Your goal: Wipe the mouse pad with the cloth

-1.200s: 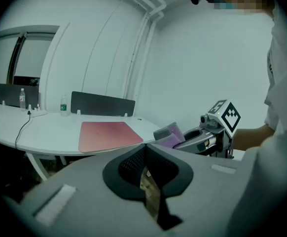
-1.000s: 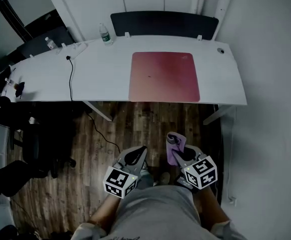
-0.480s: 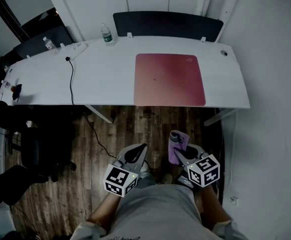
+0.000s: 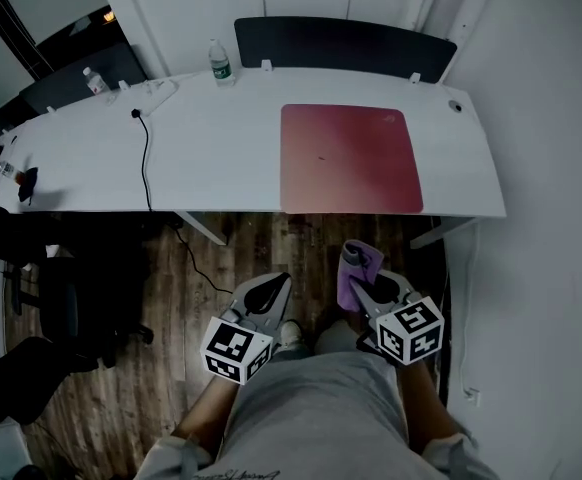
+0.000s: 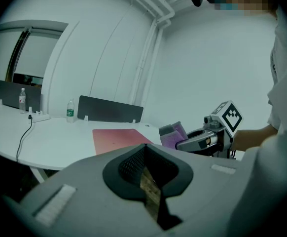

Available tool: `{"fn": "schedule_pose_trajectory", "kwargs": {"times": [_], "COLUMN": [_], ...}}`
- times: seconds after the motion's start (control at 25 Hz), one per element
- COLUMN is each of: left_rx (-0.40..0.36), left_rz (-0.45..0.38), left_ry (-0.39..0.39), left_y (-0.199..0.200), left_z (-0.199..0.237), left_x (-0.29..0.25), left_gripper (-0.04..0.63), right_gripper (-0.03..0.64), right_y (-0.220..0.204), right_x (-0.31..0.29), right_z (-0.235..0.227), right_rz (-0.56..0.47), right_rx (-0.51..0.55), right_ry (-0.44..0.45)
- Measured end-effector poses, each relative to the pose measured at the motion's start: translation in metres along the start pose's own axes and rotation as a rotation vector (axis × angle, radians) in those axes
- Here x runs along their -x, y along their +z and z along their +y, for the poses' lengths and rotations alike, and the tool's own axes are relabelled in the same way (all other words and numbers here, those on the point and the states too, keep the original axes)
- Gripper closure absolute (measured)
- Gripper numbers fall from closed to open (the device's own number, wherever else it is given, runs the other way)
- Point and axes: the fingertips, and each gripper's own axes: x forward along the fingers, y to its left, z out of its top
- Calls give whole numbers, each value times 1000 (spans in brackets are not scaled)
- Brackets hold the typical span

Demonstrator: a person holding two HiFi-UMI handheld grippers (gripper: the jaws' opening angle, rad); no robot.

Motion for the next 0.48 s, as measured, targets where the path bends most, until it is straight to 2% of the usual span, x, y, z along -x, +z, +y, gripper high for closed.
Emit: {"fn": "schedule_pose_trajectory", "kwargs": {"times": [0.24, 0.48], "left_rx": [-6, -4], "left_rz": [-8, -4], "left_ry": [11, 32], "left_y": [9, 23], "left_z": [24, 46], "left_x": [-14, -48], "left_gripper": [575, 575], "right_gripper": [523, 523], "right_y": [2, 24], "right_x": [-20, -51], "right_z": [-17, -58], "right_rz": [18, 0], "right_rx": [-9, -42], "right_ry": [-14, 0]}}
